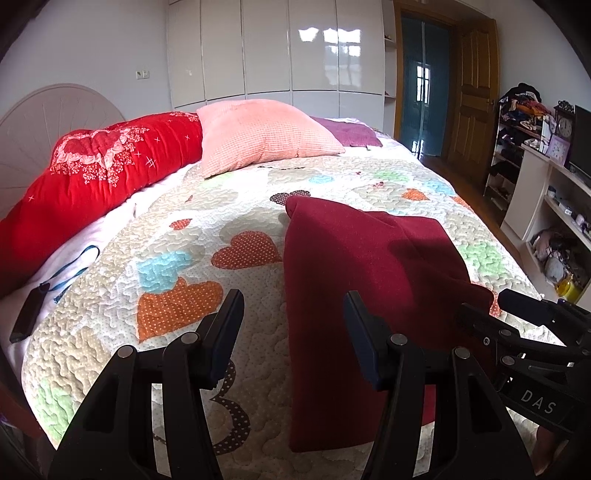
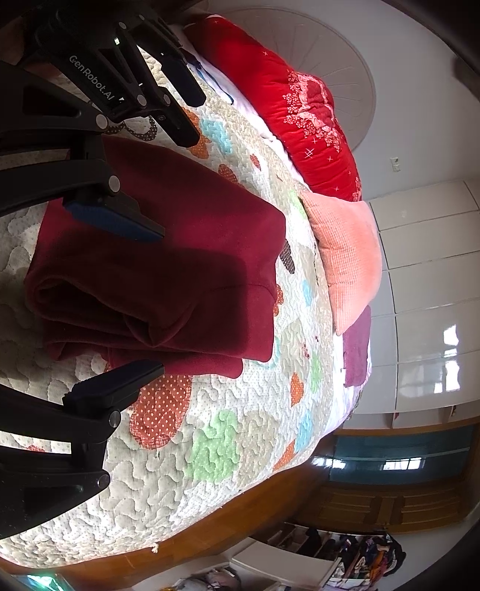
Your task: Fold small clothes
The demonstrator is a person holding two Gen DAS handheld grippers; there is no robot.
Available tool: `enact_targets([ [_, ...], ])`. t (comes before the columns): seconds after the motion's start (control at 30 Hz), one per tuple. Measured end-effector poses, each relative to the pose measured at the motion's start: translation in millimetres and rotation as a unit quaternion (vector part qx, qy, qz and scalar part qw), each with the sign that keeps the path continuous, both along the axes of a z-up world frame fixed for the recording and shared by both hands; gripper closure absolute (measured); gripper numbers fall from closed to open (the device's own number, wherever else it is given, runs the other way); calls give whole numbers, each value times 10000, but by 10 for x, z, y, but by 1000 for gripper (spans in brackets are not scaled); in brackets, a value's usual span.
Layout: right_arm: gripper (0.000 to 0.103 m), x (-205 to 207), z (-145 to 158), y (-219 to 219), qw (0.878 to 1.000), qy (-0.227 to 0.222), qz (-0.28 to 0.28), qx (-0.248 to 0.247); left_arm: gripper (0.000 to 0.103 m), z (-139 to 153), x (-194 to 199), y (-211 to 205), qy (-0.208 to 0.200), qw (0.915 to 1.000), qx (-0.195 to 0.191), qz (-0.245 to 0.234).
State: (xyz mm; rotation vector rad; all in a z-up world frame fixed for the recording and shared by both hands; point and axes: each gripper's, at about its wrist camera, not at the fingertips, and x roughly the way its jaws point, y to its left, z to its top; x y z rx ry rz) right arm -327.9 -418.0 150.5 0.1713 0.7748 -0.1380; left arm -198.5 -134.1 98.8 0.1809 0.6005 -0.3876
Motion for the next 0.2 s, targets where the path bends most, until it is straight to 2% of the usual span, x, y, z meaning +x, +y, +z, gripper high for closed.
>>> enact_targets([
  [0.2, 39, 8, 6, -10, 10000, -7, 43, -7, 47, 8, 42, 49, 19, 10000, -24, 19],
])
